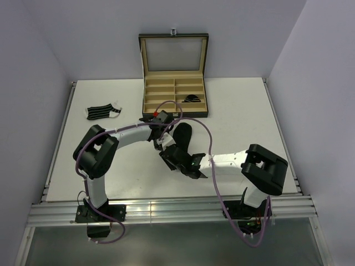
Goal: Roll the socks
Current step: Roll the sock at the center of the board.
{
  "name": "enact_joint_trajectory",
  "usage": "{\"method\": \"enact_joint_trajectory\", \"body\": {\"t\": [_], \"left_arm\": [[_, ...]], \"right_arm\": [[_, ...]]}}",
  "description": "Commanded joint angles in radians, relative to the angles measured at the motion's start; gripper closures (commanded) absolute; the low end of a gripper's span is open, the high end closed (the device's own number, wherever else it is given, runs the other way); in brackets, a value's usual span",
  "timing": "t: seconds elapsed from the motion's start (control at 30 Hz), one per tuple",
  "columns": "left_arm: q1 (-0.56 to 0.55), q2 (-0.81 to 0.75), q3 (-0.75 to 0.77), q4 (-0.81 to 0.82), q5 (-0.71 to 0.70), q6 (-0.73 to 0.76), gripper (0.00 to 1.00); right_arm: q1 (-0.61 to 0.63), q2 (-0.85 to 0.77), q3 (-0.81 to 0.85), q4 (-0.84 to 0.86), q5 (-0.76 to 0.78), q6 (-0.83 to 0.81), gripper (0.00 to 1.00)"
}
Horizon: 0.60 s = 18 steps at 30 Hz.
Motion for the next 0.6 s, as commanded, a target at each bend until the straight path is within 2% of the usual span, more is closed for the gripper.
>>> {"method": "enact_joint_trajectory", "body": {"t": [0.0,0.37,0.47,0.5,0.57], "left_arm": [[-0.007,0.053,-0.011,-0.059,-0.027,0.030,1.00],[-0.001,0.059,0.015,-0.074,-0.052,0.029,1.00],[0.007,0.059,0.013,-0.070,-0.052,0.027,1.00],[0.011,0.059,0.015,-0.068,-0.050,0.027,1.00],[0.022,0.060,0.015,-0.062,-0.044,0.023,1.00]], "right_arm": [[0.006,0.027,0.042,-0.002,0.020,0.003,0.52],[0.006,0.111,0.071,-0.081,-0.003,0.051,0.58],[0.006,0.129,0.073,-0.087,0.002,0.063,0.67],[0.005,0.129,0.076,-0.089,0.005,0.066,0.77],[0.002,0.136,0.083,-0.092,0.002,0.069,0.87]]}}
